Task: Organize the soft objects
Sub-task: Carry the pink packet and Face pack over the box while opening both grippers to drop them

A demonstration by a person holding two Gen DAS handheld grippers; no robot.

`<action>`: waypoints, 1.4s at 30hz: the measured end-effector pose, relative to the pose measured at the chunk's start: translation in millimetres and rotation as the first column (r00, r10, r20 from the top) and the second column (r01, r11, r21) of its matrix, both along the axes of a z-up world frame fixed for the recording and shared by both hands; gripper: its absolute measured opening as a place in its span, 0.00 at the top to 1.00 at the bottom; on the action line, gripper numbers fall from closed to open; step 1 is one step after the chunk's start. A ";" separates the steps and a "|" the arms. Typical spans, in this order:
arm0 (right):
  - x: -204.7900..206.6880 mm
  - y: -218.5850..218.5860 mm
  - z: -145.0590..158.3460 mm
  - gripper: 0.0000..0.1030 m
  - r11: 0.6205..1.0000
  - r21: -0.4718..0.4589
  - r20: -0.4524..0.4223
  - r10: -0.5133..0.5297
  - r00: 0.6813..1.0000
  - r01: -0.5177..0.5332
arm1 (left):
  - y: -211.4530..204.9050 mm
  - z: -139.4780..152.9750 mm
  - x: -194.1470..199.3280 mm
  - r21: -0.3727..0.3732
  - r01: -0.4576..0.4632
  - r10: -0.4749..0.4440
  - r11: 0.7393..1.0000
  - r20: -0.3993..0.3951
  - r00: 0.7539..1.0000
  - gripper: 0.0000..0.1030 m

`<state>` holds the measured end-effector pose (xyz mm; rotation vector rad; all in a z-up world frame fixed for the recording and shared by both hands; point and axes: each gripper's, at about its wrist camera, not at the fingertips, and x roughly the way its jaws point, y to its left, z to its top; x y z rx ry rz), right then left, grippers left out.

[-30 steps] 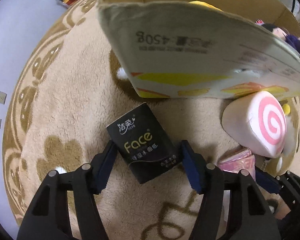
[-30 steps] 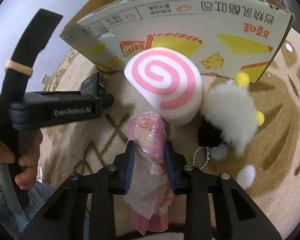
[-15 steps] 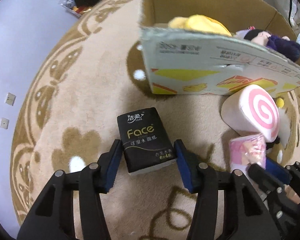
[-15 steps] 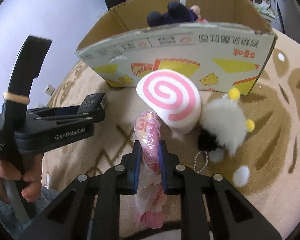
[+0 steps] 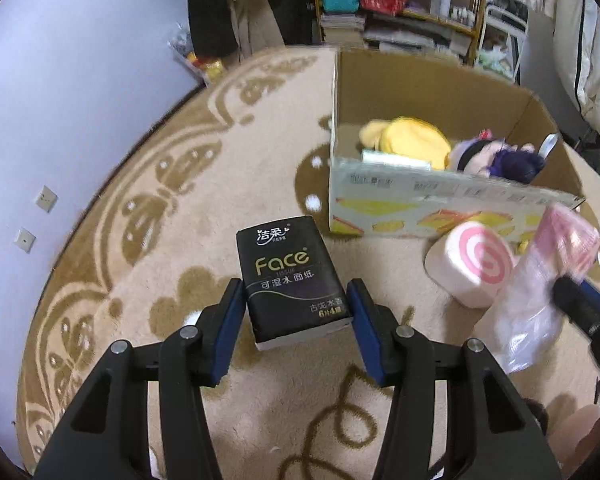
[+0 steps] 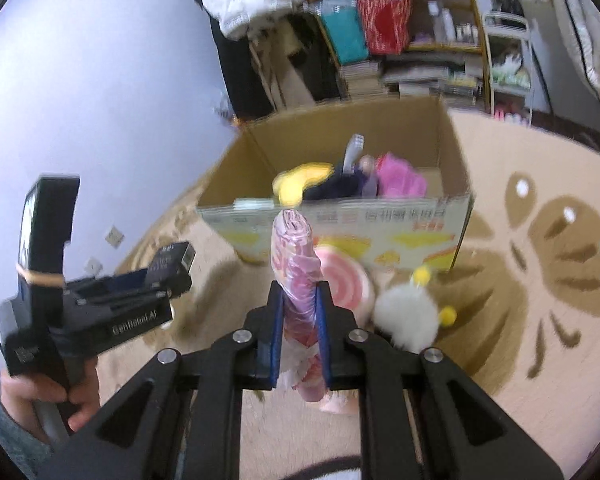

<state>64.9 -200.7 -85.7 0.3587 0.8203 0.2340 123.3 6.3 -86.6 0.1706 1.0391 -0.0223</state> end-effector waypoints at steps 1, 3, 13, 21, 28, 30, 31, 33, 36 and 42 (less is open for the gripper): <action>3.1 4.3 0.6 0.85 1.000 0.003 0.020 -0.007 1.000 0.007 | 0.5 4.6 -2.1 -0.003 -0.001 0.001 1.000 0.023 1.000 0.51; 1.0 -1.7 9.8 0.85 1.000 0.018 0.050 -0.024 0.998 0.023 | 2.7 14.0 -4.8 -0.022 0.001 0.000 1.000 0.070 0.998 0.51; -2.6 -28.6 56.2 0.85 0.993 0.096 0.169 -0.079 0.982 0.064 | -3.9 54.4 -15.6 0.024 0.049 -0.054 0.999 0.261 0.964 0.51; 18.3 -46.0 77.1 0.85 0.995 0.036 0.225 -0.098 0.969 0.092 | -16.5 71.8 0.0 0.025 0.096 -0.099 0.995 0.292 0.951 0.87; 45.3 -62.1 85.3 0.85 0.992 -0.013 0.235 -0.116 0.965 0.123 | -10.8 51.6 23.1 -0.044 0.108 -0.098 0.993 0.195 0.976 0.95; 53.4 -65.0 83.9 0.85 0.992 -0.020 0.226 -0.118 0.967 0.126 | -1.7 43.5 29.1 -0.086 0.091 -0.078 0.992 0.141 0.987 0.85; 59.2 -66.2 82.1 0.85 0.991 -0.028 0.215 -0.118 0.969 0.127 | 1.9 38.0 31.7 -0.096 0.080 -0.069 0.992 0.112 0.991 0.83; 69.0 -66.9 77.6 0.85 0.990 -0.049 0.189 -0.123 0.974 0.135 | 9.2 24.7 36.3 -0.098 0.050 -0.045 0.994 0.052 0.998 0.76; 78.8 -67.4 71.9 0.85 0.988 -0.063 0.170 -0.126 0.977 0.138 | 17.7 -0.7 41.5 -0.096 0.018 -0.025 0.995 -0.072 0.997 0.52; 95.2 -65.9 60.5 0.85 0.988 -0.079 0.132 -0.125 0.983 0.136 | 20.0 -38.9 40.2 -0.083 0.009 -0.027 0.996 -0.221 0.975 0.33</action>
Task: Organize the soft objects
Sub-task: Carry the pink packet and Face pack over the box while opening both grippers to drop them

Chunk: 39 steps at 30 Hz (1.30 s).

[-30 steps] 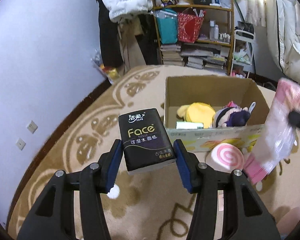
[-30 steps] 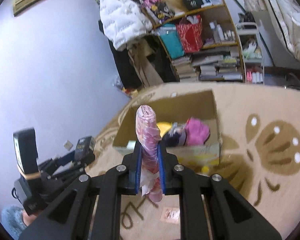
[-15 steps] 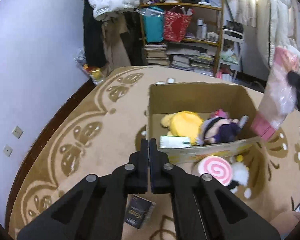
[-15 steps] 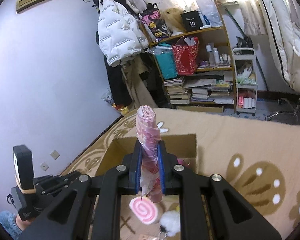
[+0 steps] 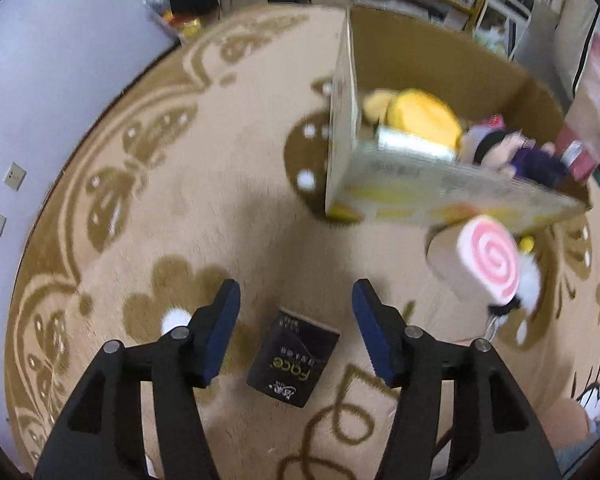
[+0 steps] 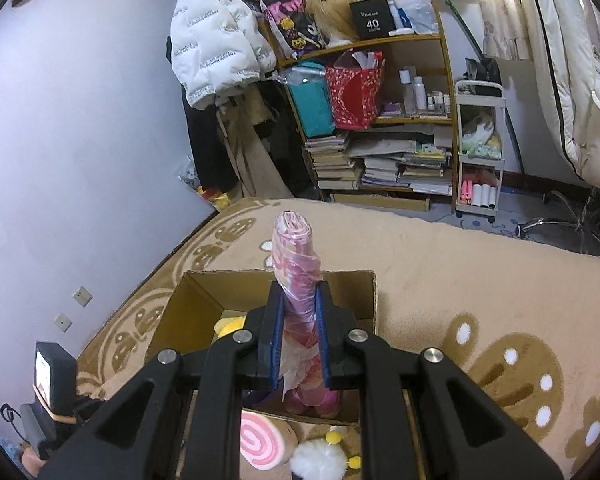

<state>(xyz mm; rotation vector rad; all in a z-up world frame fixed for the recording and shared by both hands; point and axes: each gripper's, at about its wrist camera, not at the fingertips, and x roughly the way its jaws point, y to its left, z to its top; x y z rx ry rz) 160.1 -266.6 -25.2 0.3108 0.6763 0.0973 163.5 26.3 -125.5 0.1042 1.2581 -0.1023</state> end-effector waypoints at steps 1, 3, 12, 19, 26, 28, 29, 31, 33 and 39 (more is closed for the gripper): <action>2.5 0.8 -1.9 0.85 1.000 0.000 -0.007 0.001 1.000 -0.001 | -0.1 -7.7 0.1 0.010 -0.005 0.005 1.000 -0.026 1.000 0.30; 7.3 1.3 -5.2 0.85 1.000 -0.005 -0.021 0.002 1.000 -0.003 | 0.3 -18.0 -0.9 0.022 -0.008 0.009 1.000 -0.065 0.998 0.27; 13.6 1.2 -21.4 0.85 1.000 -0.018 -0.079 -0.008 0.997 0.007 | -0.1 -44.2 -5.2 0.078 -0.011 0.024 0.997 -0.164 0.986 0.40; 9.7 0.5 -32.7 0.85 1.000 0.003 -0.102 -0.014 0.995 0.014 | -6.1 -48.6 -16.5 0.063 0.021 -0.009 0.998 -0.182 0.983 0.51; 8.5 -3.2 -35.4 0.84 1.000 0.013 -0.109 -0.013 0.994 0.015 | -16.1 10.7 -35.4 0.043 0.052 -0.054 0.998 0.047 0.997 0.52; 8.8 -2.6 -35.4 0.84 1.000 0.011 -0.108 -0.011 0.994 0.012 | -24.2 41.5 -42.4 0.044 0.070 -0.076 0.997 0.155 0.985 0.52; 9.6 -3.4 -35.5 0.84 1.000 0.009 -0.109 -0.006 0.994 0.006 | -26.9 51.3 -40.7 0.043 0.070 -0.077 0.997 0.188 0.979 0.52; 11.5 -5.0 -35.5 0.84 1.000 0.008 -0.110 0.000 0.994 0.001 | -29.0 79.8 -38.9 0.019 0.078 -0.081 0.997 0.291 0.953 0.52; 11.4 -5.1 -36.0 0.82 1.000 0.013 -0.113 -0.003 0.994 0.005 | -33.8 97.6 -33.9 -0.002 0.089 -0.082 0.996 0.369 0.926 0.51; 15.1 -6.2 -38.0 0.82 0.999 0.034 -0.121 -0.001 0.993 0.005 | -53.5 112.9 -12.0 -0.010 0.126 -0.106 0.992 0.473 0.875 0.51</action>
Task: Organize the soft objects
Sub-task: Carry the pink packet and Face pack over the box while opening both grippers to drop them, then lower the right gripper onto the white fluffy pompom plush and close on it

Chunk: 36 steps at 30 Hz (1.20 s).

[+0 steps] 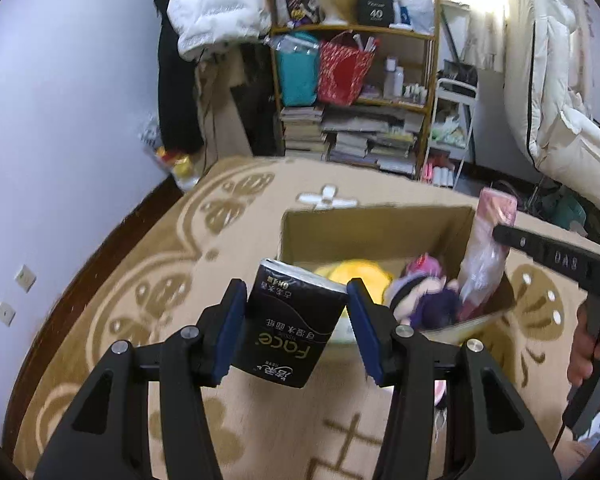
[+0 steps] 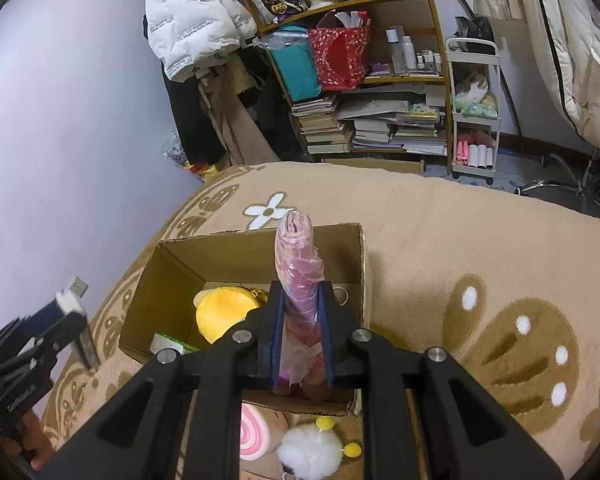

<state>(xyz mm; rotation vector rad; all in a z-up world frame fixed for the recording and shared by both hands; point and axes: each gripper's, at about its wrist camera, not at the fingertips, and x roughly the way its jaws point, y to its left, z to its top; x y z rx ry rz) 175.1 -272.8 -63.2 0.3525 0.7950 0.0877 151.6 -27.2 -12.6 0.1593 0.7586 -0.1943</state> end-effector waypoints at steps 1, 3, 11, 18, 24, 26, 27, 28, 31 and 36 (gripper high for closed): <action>-0.8 -0.9 -0.1 0.82 1.000 -0.002 0.001 0.002 1.000 -0.002 | -3.4 0.0 4.2 -0.004 0.005 -0.005 1.000 0.005 1.000 0.51; -0.9 -1.6 1.7 0.82 1.000 -0.003 0.012 0.002 1.000 -0.002 | -9.9 -2.0 8.9 -0.020 0.012 -0.012 1.000 0.009 1.000 0.51; -0.4 -5.0 3.6 0.60 0.999 0.039 0.009 0.011 1.000 -0.011 | -9.1 -23.1 45.6 -0.085 -0.040 0.036 0.996 -0.046 0.998 0.51; -12.5 3.4 -1.6 0.38 0.999 0.033 -0.027 0.037 0.999 -0.036 | -4.4 -29.3 61.1 -0.099 -0.048 0.039 0.994 -0.087 0.995 0.38; -19.1 -1.0 -3.3 0.13 0.998 0.066 -0.028 0.023 0.999 -0.021 | -2.9 -30.2 55.0 -0.073 -0.053 0.046 0.996 -0.095 0.994 0.02; -23.2 -3.0 0.1 0.05 0.997 0.070 -0.016 0.013 1.000 -0.012 | -3.1 -28.4 52.6 -0.076 -0.049 0.041 0.996 -0.098 0.994 0.02; -25.4 -4.1 2.1 0.04 0.997 0.074 -0.012 0.009 1.000 -0.008 | -2.7 -26.6 51.2 -0.084 -0.043 0.035 0.996 -0.098 0.995 0.02; -26.3 -4.2 4.1 0.02 0.997 0.079 -0.008 0.008 1.000 -0.007 | -1.7 -23.9 49.0 -0.095 -0.041 0.032 0.995 -0.095 0.995 0.02; -31.8 -7.6 10.9 0.00 0.997 0.073 0.010 -0.007 1.000 0.007 | 1.0 -17.6 43.8 -0.103 -0.052 0.043 0.993 -0.083 0.996 0.01; -41.4 -6.6 15.6 0.00 0.999 0.038 0.015 -0.020 1.000 0.019 | 8.6 -6.7 36.7 -0.097 -0.079 0.070 0.992 -0.090 0.994 0.00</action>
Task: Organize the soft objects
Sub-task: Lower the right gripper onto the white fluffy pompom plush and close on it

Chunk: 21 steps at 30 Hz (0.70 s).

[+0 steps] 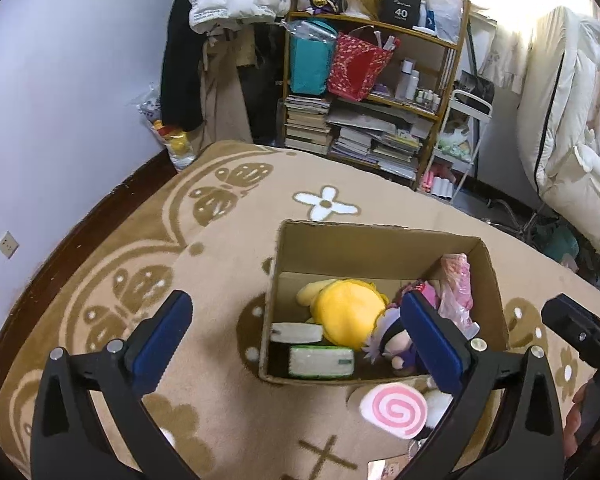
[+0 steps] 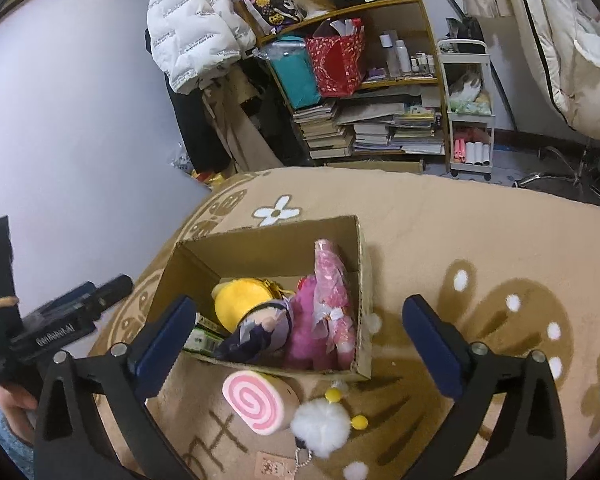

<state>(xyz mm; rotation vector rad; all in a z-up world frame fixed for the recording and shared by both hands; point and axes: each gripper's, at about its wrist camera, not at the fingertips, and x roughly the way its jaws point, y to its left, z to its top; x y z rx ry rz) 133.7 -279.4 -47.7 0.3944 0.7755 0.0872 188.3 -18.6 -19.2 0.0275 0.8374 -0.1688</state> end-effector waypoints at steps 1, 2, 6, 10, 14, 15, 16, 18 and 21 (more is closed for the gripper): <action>-1.5 0.1 0.2 0.00 1.000 0.000 -0.004 0.003 1.000 -0.003 | 1.9 2.4 -2.3 0.003 -0.006 0.006 1.000 0.001 1.000 0.00; -3.5 0.9 0.4 0.00 1.000 -0.001 -0.006 0.004 1.000 -0.004 | 3.1 4.1 -4.2 0.002 -0.004 0.004 1.000 -0.002 1.000 0.00; -11.1 0.8 0.8 0.00 1.000 0.001 -0.011 0.007 1.000 -0.007 | 7.6 9.8 -19.6 0.008 0.009 -0.009 1.000 0.001 1.000 0.00; -21.8 -0.4 -6.6 0.00 0.999 0.035 -0.032 0.012 0.999 -0.011 | 8.2 8.2 -35.0 0.011 0.015 -0.015 1.000 -0.008 1.000 0.00; -33.2 1.5 -19.3 0.00 1.000 0.030 -0.054 0.002 0.999 0.000 | 7.7 -2.8 -45.2 -0.015 0.022 -0.022 1.000 -0.040 0.999 0.00; -37.3 1.9 -24.7 0.00 0.999 0.041 -0.064 -0.002 0.998 0.005 | 8.1 -5.4 -46.0 -0.023 0.024 -0.025 0.999 -0.048 0.999 0.00; -39.9 1.6 -29.1 0.00 0.998 0.054 -0.073 -0.004 0.997 0.008 | 8.0 -9.4 -47.2 -0.033 0.024 -0.026 0.999 -0.062 0.998 0.00; -42.9 0.2 -36.9 0.00 0.998 0.070 -0.092 -0.005 0.996 0.012 | 8.6 -16.0 -48.9 -0.064 0.031 -0.036 0.997 -0.078 0.996 0.00; -43.9 0.6 -44.3 0.00 0.997 0.070 -0.111 -0.004 0.994 0.012 | 8.2 -26.1 -50.9 -0.104 0.049 -0.060 0.993 -0.097 0.993 0.00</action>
